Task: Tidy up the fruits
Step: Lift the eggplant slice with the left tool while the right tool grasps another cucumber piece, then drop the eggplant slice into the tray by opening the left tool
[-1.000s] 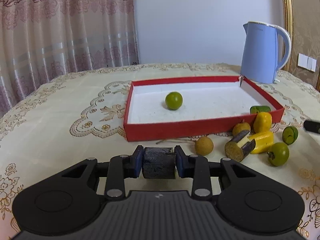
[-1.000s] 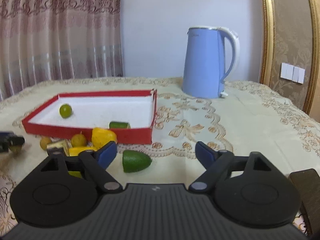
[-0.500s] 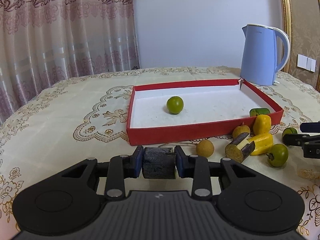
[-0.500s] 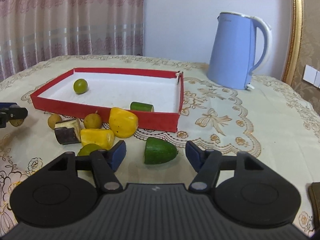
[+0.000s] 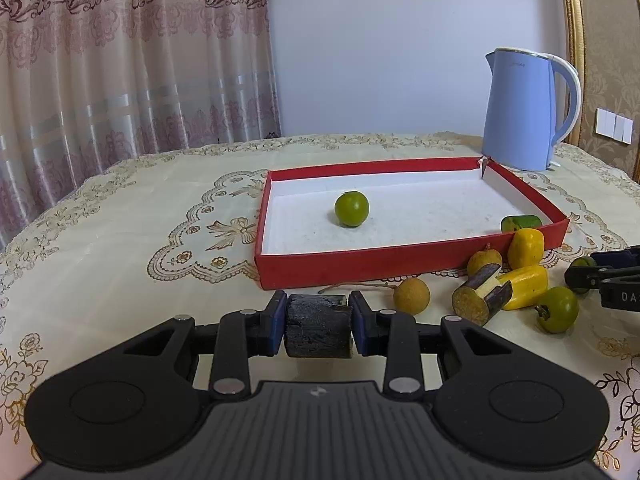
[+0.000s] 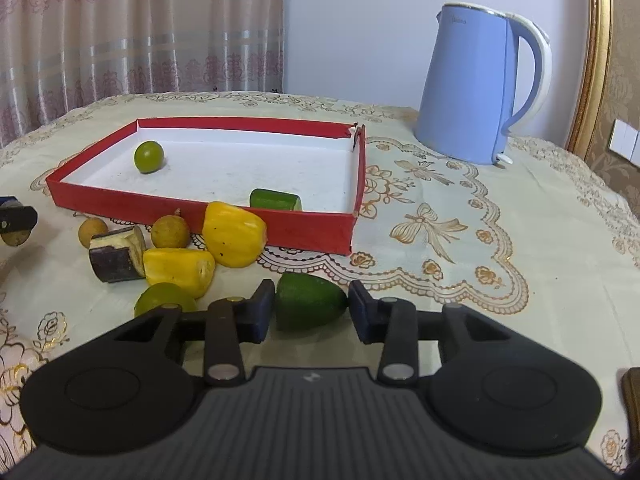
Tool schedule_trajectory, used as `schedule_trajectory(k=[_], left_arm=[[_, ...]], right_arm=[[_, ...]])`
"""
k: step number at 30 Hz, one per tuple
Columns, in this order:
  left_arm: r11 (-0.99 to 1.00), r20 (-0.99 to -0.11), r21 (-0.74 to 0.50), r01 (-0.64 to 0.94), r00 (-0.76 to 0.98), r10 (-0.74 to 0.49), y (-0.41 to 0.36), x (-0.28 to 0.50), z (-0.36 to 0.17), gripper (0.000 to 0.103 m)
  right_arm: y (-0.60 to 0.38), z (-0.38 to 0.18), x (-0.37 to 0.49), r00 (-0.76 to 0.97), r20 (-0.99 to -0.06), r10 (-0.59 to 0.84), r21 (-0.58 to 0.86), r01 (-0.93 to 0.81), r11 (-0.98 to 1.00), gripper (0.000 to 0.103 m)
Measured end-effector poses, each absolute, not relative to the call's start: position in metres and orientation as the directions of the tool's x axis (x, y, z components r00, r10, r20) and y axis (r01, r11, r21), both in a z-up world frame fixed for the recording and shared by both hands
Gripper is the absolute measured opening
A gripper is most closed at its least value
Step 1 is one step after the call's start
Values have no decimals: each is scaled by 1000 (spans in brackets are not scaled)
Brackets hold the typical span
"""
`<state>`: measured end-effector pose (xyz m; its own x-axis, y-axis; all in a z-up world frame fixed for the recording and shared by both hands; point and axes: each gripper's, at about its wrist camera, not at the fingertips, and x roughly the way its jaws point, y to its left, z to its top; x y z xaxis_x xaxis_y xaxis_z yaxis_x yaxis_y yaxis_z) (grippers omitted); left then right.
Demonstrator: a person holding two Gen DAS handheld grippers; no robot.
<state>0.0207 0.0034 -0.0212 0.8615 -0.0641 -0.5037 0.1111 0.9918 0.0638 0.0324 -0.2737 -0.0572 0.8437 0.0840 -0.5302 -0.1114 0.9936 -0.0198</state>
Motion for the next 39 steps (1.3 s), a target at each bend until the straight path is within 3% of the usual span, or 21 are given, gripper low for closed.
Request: schedule_trajectory(k=[17, 24, 29, 37, 39], left_arm=[[987, -471, 19, 161, 872, -133, 4, 29, -2, 33], [977, -405, 84, 195, 902, -145, -19, 77, 28, 33], [962, -459, 79, 260, 867, -197, -54, 128, 35, 33], [956, -533, 184, 230, 840, -99, -105, 199, 15, 33], [962, -557, 156, 225, 824, -103, -99, 198, 15, 40]], right_arm=[[-275, -26, 8, 904, -413, 115, 20, -118, 993, 36], [-273, -26, 1, 907, -405, 117, 14, -122, 992, 36], [-274, -26, -1, 908, -401, 119, 22, -120, 993, 36], [-275, -22, -7, 909, -401, 114, 23, -114, 993, 36], [-276, -22, -7, 909, -401, 113, 26, -112, 993, 36]])
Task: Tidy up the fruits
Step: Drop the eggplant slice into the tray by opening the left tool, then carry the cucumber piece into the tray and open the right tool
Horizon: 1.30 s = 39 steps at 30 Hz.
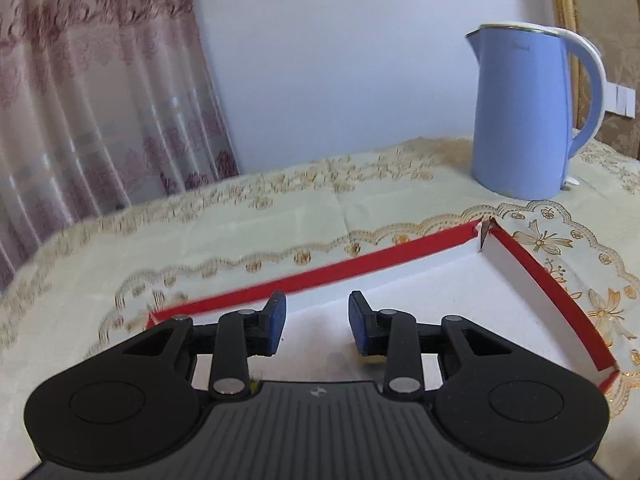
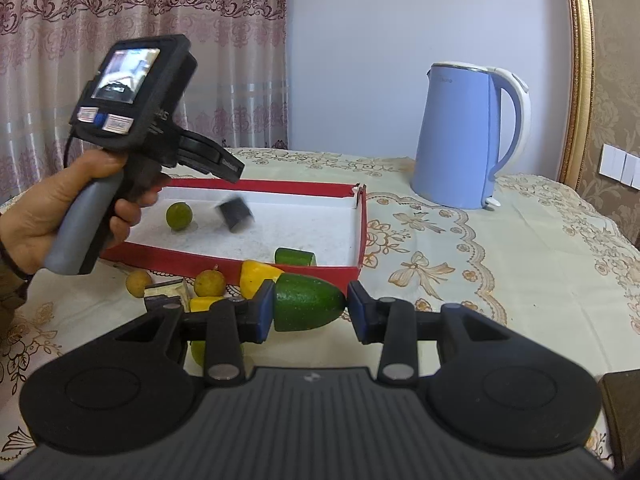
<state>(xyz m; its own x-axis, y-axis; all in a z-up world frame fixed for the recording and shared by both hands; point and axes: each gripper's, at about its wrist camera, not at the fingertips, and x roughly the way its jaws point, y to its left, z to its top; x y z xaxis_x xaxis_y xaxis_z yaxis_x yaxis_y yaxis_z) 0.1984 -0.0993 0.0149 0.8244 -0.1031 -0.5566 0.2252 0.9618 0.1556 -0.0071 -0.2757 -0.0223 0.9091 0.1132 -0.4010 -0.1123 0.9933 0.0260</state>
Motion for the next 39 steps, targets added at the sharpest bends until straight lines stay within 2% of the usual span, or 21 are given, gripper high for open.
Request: schedule_trajectory(k=[2, 4, 9, 15, 32, 39], left_arm=[[970, -556, 105, 218, 822, -124, -85, 186, 17, 69], [981, -525, 93, 171, 846, -97, -68, 163, 19, 75], [995, -474, 73, 73, 880, -30, -30, 104, 16, 80], [1000, -507, 8, 10, 862, -4, 3, 65, -1, 81], [999, -547, 43, -8, 836, 31, 2, 57, -31, 81], [999, -557, 34, -10, 830, 27, 4, 58, -33, 81]], right_arm=[[-277, -22, -7, 911, -396, 113, 32, -110, 993, 36], [-278, -22, -6, 912, -391, 121, 44, -112, 993, 36], [-276, -25, 2, 910, -388, 146, 76, -126, 989, 36], [-269, -23, 12, 909, -382, 169, 79, -150, 985, 36], [-254, 18, 64, 924, -343, 169, 7, -177, 984, 36], [-258, 22, 123, 918, -377, 122, 16, -125, 992, 36]])
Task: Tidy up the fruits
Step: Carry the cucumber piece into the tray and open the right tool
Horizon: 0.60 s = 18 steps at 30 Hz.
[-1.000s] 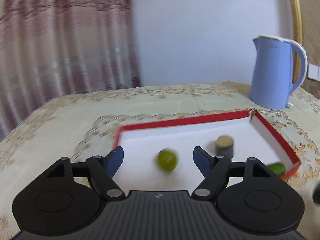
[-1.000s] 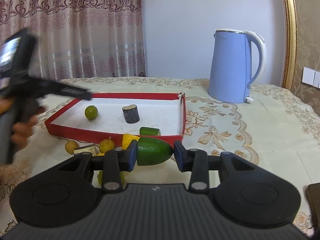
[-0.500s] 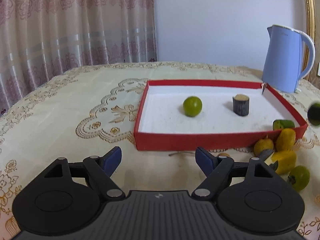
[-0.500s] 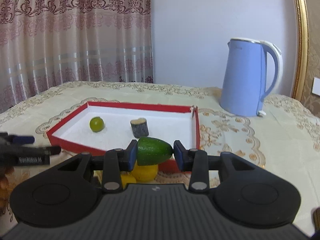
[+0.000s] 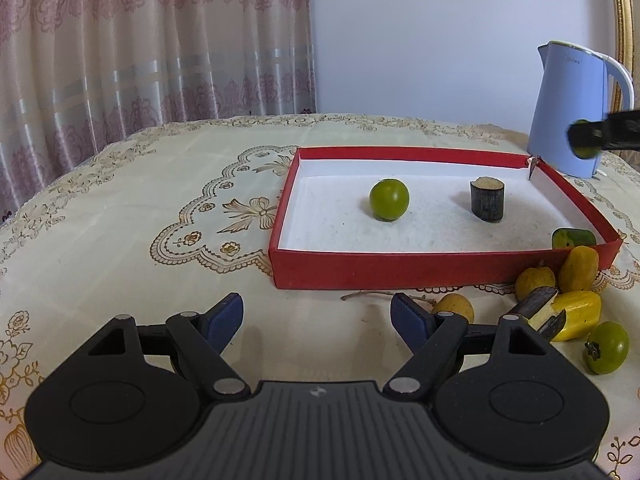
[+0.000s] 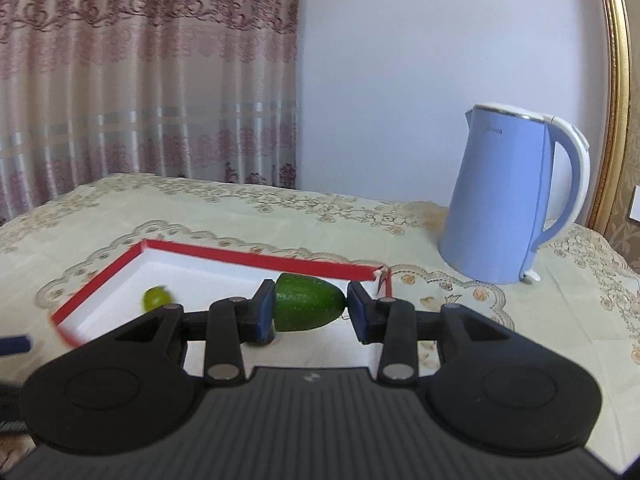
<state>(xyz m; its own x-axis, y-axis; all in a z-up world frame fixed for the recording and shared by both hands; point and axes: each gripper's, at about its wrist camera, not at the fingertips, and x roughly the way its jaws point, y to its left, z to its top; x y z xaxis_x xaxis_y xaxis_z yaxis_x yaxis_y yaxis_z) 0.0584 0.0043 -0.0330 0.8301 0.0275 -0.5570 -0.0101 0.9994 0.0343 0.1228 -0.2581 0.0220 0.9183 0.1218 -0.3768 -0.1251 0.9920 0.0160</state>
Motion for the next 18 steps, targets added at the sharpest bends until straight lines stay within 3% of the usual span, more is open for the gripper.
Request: schedule_trajectory(k=[17, 18], left_arm=[[1000, -572, 27, 1, 820, 15, 5, 60, -37, 81], [1000, -573, 26, 0, 819, 15, 5, 61, -37, 81]], right_arm=[[-251, -17, 215, 845, -531, 60, 33, -50, 998, 37], [-252, -18, 215, 843, -534, 61, 38, -49, 998, 46]])
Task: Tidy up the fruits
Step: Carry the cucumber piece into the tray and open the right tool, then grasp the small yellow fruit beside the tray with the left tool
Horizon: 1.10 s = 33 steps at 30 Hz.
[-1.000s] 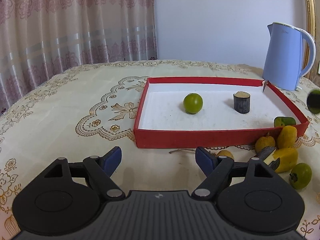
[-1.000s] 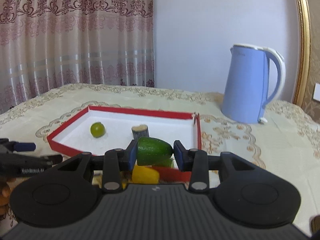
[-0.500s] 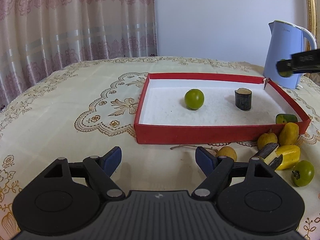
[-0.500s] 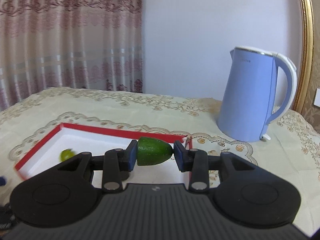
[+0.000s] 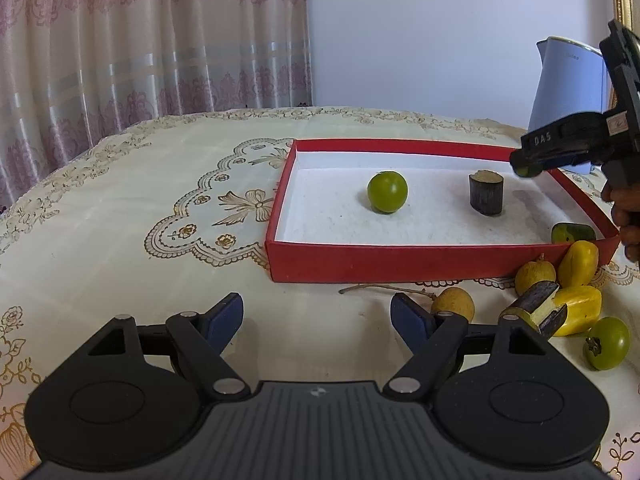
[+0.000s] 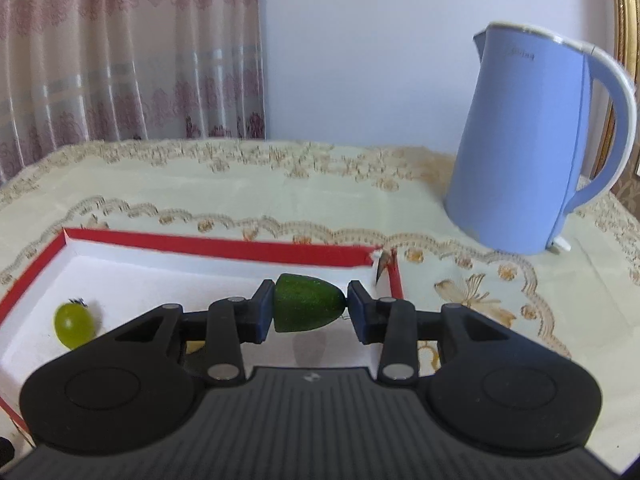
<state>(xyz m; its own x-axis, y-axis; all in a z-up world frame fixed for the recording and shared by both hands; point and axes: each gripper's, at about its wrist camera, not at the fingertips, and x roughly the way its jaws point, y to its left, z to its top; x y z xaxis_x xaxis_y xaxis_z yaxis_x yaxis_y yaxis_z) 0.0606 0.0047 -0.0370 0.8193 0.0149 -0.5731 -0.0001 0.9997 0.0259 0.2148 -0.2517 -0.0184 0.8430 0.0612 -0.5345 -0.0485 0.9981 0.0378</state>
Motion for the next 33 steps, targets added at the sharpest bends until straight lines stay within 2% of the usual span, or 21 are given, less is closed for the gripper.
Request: schedule_trajectory(k=[1, 5, 7, 11, 17, 22, 33], left_arm=[[1000, -574, 26, -1, 819, 16, 5, 62, -37, 81], [1000, -575, 30, -2, 818, 19, 4, 62, -38, 81], [1000, -573, 29, -1, 819, 18, 4, 61, -38, 81], [1000, -576, 8, 3, 817, 2, 8, 61, -38, 81], [999, -565, -24, 39, 824, -45, 10, 59, -36, 81], [996, -524, 21, 88, 849, -64, -1, 49, -31, 81], [969, -490, 124, 213, 863, -127, -32, 44, -24, 81]], right_arm=[[-252, -19, 213, 845, -532, 59, 41, -43, 998, 58], [-257, -10, 190, 868, -493, 60, 54, -39, 998, 64], [-260, -5, 170, 882, -469, 50, 63, -23, 998, 89], [-266, -2, 120, 908, -418, 28, 98, 14, 995, 103], [-288, -26, 45, 946, -322, 45, 306, 59, 950, 103], [-286, -42, 30, 959, -275, -63, 264, 139, 954, 103], [-297, -49, 30, 966, -260, 10, 345, 84, 935, 103]])
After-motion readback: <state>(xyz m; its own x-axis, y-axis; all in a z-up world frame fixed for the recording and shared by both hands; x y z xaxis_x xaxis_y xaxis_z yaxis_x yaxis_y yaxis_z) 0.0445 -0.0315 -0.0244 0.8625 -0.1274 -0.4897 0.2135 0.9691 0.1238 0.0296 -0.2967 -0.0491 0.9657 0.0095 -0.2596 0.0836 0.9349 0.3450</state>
